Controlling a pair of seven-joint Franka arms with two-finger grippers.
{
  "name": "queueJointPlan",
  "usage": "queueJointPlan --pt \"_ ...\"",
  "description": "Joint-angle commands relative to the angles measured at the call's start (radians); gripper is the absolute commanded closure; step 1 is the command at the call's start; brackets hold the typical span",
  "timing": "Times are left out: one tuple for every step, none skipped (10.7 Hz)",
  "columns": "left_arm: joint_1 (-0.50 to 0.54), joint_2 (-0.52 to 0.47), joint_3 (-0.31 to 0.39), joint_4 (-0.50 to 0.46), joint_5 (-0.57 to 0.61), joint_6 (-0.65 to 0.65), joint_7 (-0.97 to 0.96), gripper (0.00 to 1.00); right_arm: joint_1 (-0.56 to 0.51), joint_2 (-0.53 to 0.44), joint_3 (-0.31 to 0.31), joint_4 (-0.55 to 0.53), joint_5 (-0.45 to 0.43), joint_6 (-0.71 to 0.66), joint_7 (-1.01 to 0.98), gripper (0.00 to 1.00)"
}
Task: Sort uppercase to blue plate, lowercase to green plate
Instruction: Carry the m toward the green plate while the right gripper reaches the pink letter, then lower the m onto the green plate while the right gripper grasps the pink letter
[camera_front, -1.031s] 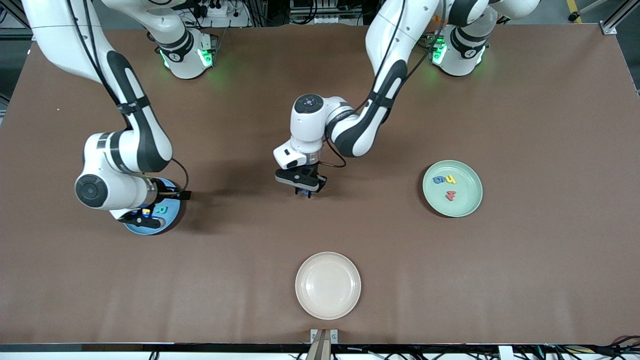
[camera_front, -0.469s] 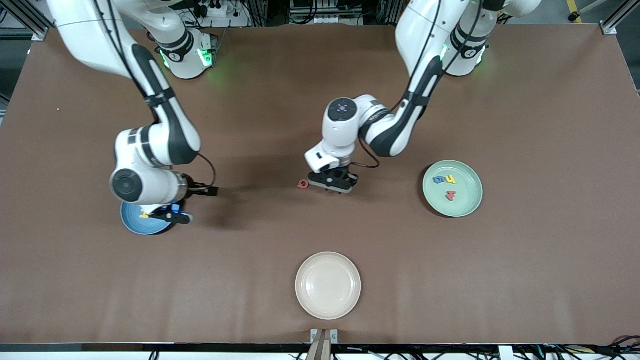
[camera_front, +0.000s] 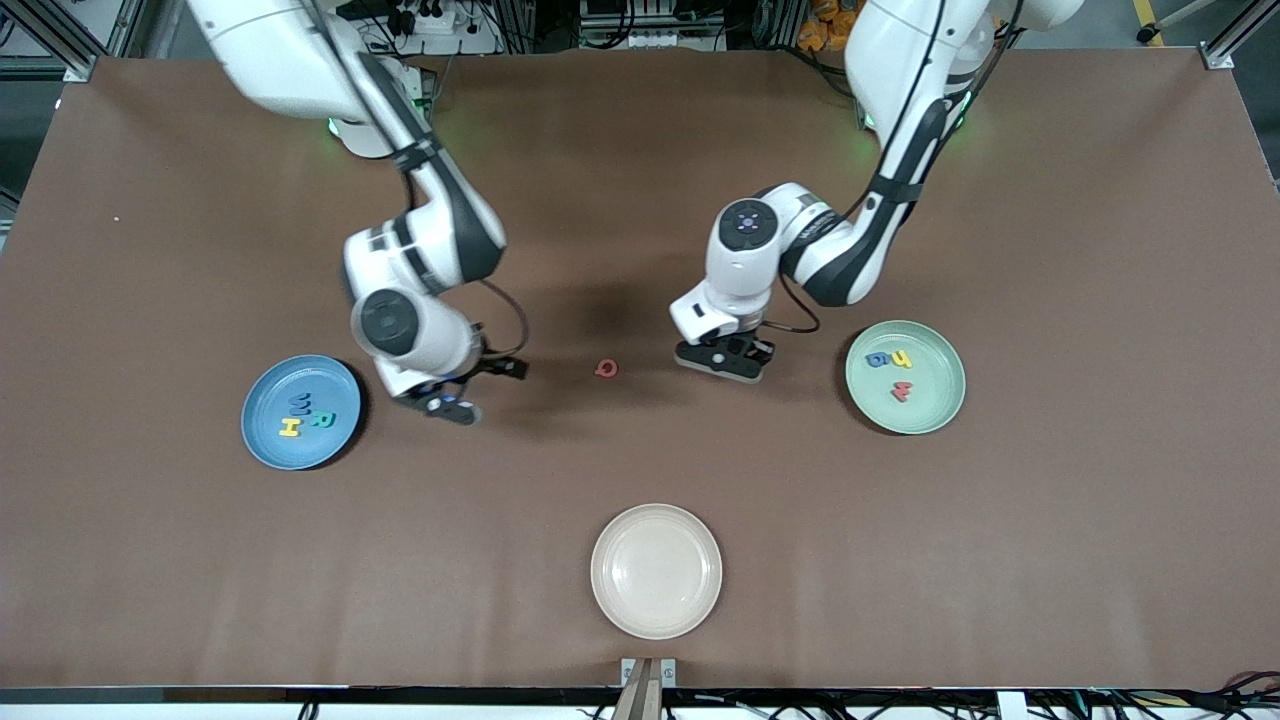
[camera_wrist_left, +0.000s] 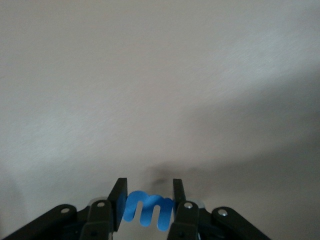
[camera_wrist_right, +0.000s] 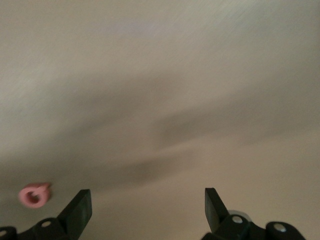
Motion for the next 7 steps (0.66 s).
queueJointPlan --pt "0.057 -0.093 -0.016 -0.109 -0.019 -0.007 0.07 0.67 0.09 0.032 -0.011 0.007 0.013 0.053 0.169 0.0" --pt "0.094 -0.116 -0.025 -0.13 -0.019 -0.042 0.119 0.67 0.122 0.046 -0.013 0.01 0.013 0.075 0.269 0.0" --pt "0.145 -0.13 -0.045 -0.135 -0.019 -0.089 0.174 0.67 0.147 0.067 -0.014 0.03 0.012 0.096 0.382 0.0" --pt "0.185 -0.142 -0.071 -0.135 -0.019 -0.137 0.197 0.67 0.156 0.096 -0.016 0.072 0.011 0.096 0.465 0.0" --pt "0.206 -0.151 -0.08 -0.132 -0.019 -0.174 0.207 0.67 0.158 0.123 -0.016 0.111 0.011 0.095 0.528 0.0" --pt "0.214 -0.164 -0.08 -0.135 -0.017 -0.203 0.227 0.66 0.158 0.144 -0.016 0.143 0.011 0.096 0.581 0.0" --pt "0.241 -0.176 -0.08 -0.135 -0.014 -0.237 0.257 0.66 0.167 0.164 -0.016 0.174 0.011 0.096 0.624 0.0"
